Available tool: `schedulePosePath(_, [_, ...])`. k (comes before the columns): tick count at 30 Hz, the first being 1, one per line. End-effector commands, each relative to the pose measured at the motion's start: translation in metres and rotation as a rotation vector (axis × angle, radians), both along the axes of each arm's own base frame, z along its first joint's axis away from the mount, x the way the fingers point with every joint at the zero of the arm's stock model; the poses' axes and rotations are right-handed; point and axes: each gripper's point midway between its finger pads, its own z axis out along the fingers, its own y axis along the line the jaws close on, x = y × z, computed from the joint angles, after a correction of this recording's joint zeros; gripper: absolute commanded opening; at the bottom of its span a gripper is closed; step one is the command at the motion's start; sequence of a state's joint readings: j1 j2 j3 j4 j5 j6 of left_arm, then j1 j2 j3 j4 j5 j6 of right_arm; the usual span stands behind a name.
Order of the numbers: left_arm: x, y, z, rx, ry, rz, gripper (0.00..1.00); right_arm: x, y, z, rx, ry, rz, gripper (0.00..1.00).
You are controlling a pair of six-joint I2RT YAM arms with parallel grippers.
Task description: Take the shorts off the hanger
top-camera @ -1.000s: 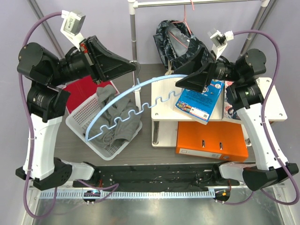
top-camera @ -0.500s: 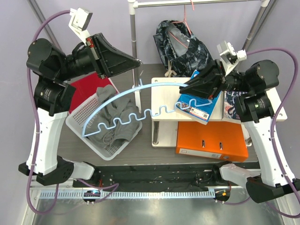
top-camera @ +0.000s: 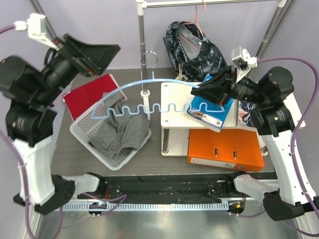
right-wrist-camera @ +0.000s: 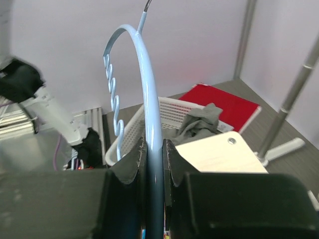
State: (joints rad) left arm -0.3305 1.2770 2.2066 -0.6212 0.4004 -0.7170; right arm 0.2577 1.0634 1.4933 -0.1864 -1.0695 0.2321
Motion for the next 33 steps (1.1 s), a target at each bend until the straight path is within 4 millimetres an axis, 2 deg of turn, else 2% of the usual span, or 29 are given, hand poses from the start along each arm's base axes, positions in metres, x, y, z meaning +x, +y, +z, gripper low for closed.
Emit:
schedulePosePath(1, [0.006,0.086,-0.013,-0.015,0.017,0.487,1.0,0.03,-0.024,0.017,0.036,0.035,-0.293,0.01])
schedulePosePath(2, [-0.001,0.094,-0.013,-0.032,0.015,0.515,0.99,0.036,-0.026,0.018,0.044,0.057,-0.327,0.01])
schedulePosePath(4, [0.003,0.106,-0.022,-0.038,0.048,0.581,0.98,0.044,-0.034,0.028,0.077,0.087,-0.403,0.01])
schedulePosePath(7, [0.007,0.112,-0.033,-0.02,0.091,0.622,0.97,0.055,-0.046,0.04,0.132,0.128,-0.508,0.01])
schedulePosePath(10, [0.011,0.109,-0.036,-0.014,0.108,0.614,0.96,0.07,-0.057,0.038,0.136,0.208,-0.613,0.01])
schedulePosePath(11, [0.013,0.108,-0.039,-0.015,0.117,0.611,0.96,0.081,-0.058,0.031,0.117,0.242,-0.64,0.01])
schedulePosePath(14, [0.018,0.102,-0.043,-0.015,0.134,0.588,0.96,0.095,-0.073,0.025,0.087,0.318,-0.759,0.01])
schedulePosePath(20, [0.031,0.091,-0.062,0.009,0.201,0.552,0.95,0.108,-0.098,0.028,0.111,0.291,-0.921,0.01])
schedulePosePath(27, [0.043,0.066,-0.082,0.032,0.299,0.45,0.95,0.13,-0.097,0.044,0.167,0.264,-0.958,0.01])
schedulePosePath(30, [0.045,0.058,-0.093,0.047,0.338,0.413,0.95,0.143,-0.093,0.049,0.164,0.237,-0.99,0.01])
schedulePosePath(31, [0.045,0.058,-0.096,0.05,0.351,0.412,0.95,0.142,-0.086,0.053,0.164,0.223,-0.992,0.01])
schedulePosePath(33, [0.044,0.052,-0.104,0.063,0.374,0.382,0.95,0.154,-0.081,0.049,0.126,0.195,-1.038,0.01])
